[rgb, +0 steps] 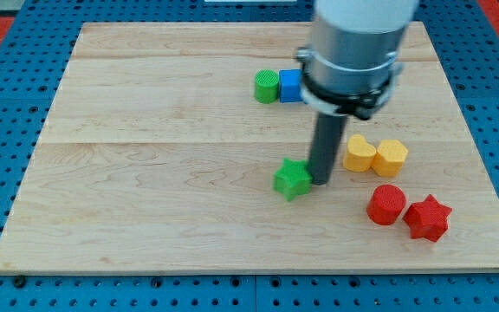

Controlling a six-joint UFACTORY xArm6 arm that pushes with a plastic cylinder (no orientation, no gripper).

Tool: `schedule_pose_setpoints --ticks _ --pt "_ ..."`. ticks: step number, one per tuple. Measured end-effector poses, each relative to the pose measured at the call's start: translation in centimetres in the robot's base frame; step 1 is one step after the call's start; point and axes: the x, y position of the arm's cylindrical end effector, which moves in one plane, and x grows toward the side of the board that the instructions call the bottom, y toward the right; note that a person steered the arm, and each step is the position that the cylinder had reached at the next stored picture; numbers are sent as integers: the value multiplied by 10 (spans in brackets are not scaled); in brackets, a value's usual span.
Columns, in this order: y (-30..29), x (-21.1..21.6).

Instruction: Place the green star to the left of the green circle

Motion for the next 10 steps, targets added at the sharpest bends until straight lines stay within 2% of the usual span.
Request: schedule_pose_setpoints --ticks 1,2,3,4,5,6,7,8,9,10 --pt "-4 35" --pt "-46 16" --pt "-50 -37" --pt "-61 -65" --pt "-70 -41" --pt "-103 -49" --pt "-120 -90" --pt "-113 -107" --pt "-139 -68" --pt "-161 -101"
